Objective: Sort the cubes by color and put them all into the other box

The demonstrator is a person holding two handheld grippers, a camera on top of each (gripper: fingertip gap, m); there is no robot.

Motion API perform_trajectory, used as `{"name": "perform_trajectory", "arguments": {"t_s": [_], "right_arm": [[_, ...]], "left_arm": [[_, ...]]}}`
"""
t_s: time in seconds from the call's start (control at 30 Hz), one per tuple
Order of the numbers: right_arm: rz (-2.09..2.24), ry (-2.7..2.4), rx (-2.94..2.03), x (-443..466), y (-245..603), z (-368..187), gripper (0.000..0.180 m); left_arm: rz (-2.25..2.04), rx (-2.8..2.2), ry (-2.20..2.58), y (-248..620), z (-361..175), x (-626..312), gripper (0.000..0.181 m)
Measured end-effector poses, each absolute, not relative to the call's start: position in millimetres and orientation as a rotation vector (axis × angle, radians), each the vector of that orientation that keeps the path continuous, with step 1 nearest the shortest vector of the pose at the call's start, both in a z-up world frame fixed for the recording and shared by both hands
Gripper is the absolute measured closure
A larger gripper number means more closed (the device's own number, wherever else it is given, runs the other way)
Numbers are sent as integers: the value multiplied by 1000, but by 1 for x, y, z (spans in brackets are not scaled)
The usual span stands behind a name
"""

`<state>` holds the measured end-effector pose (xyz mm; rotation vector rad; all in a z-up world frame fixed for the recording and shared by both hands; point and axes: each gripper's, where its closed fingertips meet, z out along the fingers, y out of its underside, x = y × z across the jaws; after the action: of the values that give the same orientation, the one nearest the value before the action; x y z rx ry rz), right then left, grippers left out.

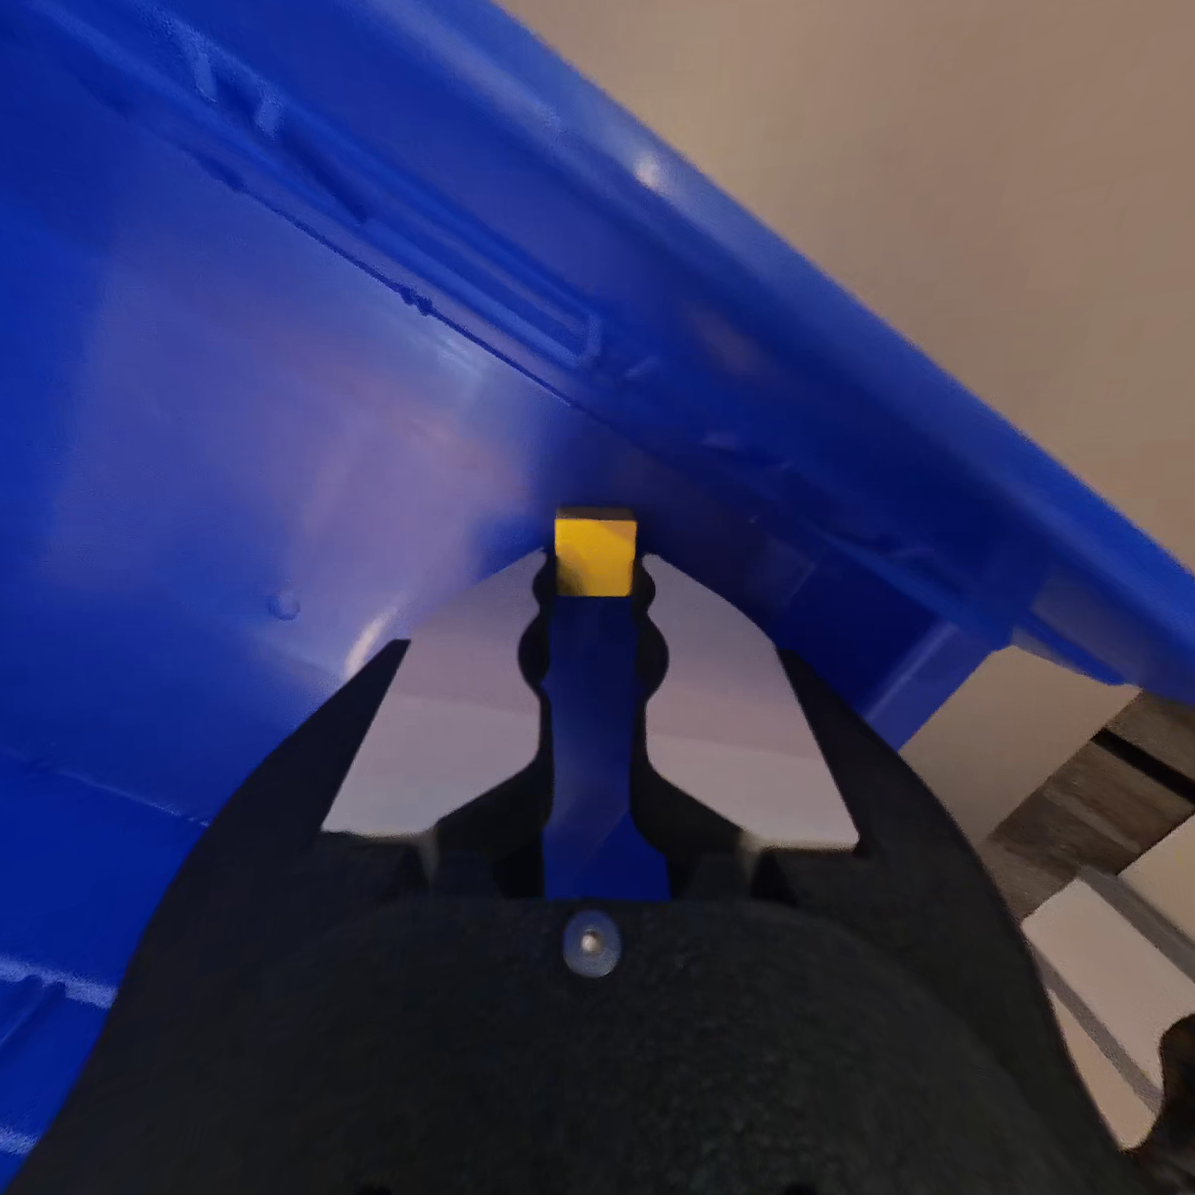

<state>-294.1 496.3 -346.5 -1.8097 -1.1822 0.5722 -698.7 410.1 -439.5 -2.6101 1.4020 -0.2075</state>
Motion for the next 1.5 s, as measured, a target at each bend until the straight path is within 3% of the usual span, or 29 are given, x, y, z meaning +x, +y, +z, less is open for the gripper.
{"name": "perform_trajectory", "arguments": {"t_s": [0.2,0.33,0.47,0.6,0.83,1.1,1.27,1.37,1.5], "right_arm": [[663,-1086,-1795,-281,495,-338,95],[821,-953,-1792,-272,494,-328,97],[1186,-733,-1790,-274,494,-312,101],[1511,-616,-1754,-286,484,-291,103],[2123,-469,-1727,-312,449,-255,107],[2373,-414,-1769,-332,436,-261,121],[2419,-466,-1756,-341,431,-258,155],[2336,-520,-1782,-335,434,-258,157],[2042,-566,-1867,-289,456,-255,157]], "left_arm": [[-200,-2549,1261,429,-415,-714,158],[-198,-2249,1067,458,-332,-702,159],[-288,-1798,1018,464,-232,-617,159],[-439,-1391,1071,447,-184,-498,159],[-763,-1055,1119,442,-220,-356,159],[-817,-1038,1178,441,-259,-317,159],[-772,-1075,1206,444,-271,-317,159],[-786,-1100,1199,443,-274,-315,155],[-815,-1168,1183,445,-282,-313,130]]}}
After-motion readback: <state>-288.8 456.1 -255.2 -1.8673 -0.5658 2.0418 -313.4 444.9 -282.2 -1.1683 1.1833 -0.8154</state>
